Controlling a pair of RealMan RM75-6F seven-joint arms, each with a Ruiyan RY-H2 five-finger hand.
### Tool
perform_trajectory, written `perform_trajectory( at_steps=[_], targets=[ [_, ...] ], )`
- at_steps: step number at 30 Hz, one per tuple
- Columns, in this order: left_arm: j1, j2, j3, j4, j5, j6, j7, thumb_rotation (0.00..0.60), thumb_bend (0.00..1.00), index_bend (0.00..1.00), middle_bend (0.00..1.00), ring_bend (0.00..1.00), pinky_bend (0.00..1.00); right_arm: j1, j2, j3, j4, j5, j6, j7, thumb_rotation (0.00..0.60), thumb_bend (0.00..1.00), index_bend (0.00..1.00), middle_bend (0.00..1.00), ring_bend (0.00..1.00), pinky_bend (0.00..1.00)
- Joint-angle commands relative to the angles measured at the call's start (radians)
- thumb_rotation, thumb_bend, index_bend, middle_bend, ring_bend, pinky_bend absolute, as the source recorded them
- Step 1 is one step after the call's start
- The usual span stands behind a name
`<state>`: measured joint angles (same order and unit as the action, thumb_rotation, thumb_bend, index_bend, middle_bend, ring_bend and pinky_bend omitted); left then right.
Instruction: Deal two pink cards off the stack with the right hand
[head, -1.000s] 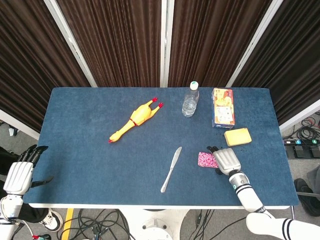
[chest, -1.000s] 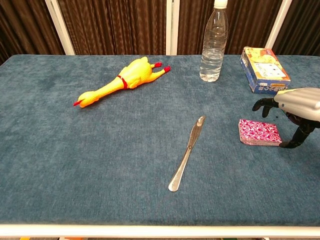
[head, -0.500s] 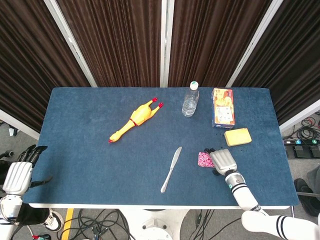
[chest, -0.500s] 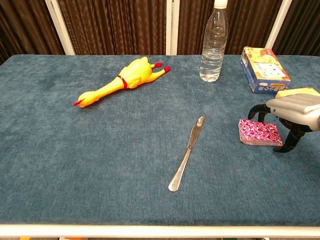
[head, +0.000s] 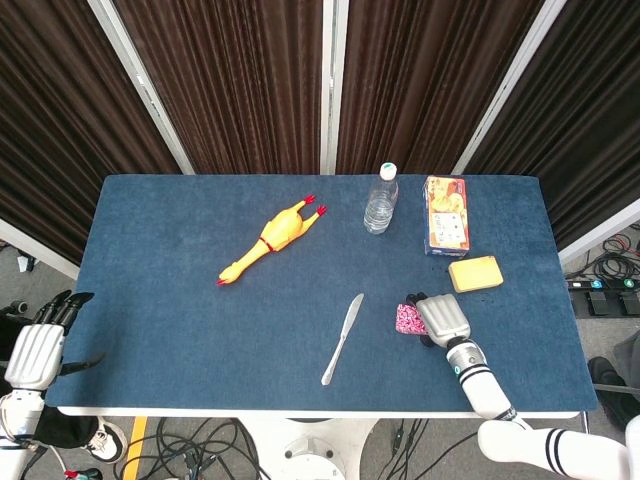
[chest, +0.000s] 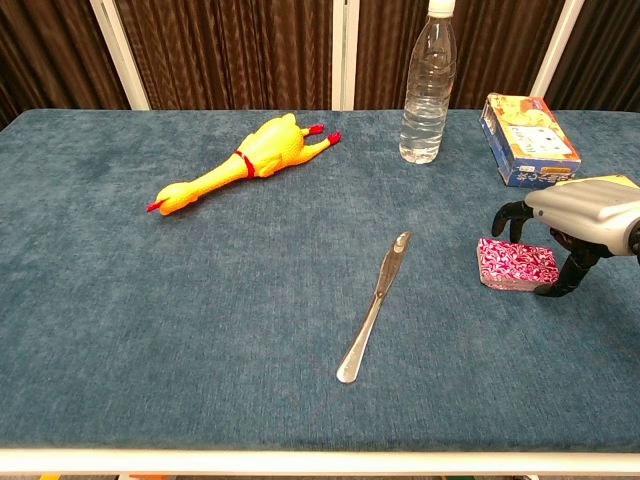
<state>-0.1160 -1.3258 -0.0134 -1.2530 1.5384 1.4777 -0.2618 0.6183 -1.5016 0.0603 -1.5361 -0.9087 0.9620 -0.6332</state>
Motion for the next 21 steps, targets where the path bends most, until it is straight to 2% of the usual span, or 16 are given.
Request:
perform_trajectory(
  at_steps=[1, 21],
  targets=[
    [0.0, 0.001, -0.001, 0.001, 0.0, 0.001, -0.001, 0.6, 0.03, 0.14, 0.15, 0.06, 0.18, 0.003, -0.004, -0.001, 0.003, 0.001, 0.0, 0.002, 0.6, 0.11, 0.26, 0.3, 0.8, 0.91],
    [0.003, -0.001, 0.0, 0.008, -0.004, -0.002, -0.007, 0.6, 0.03, 0.15, 0.15, 0.06, 0.18, 0.007, -0.028, -0.009, 0.018, -0.004, 0.032, 0.002, 0.6, 0.13, 0.31, 0.35, 0.8, 0.91]
  ],
)
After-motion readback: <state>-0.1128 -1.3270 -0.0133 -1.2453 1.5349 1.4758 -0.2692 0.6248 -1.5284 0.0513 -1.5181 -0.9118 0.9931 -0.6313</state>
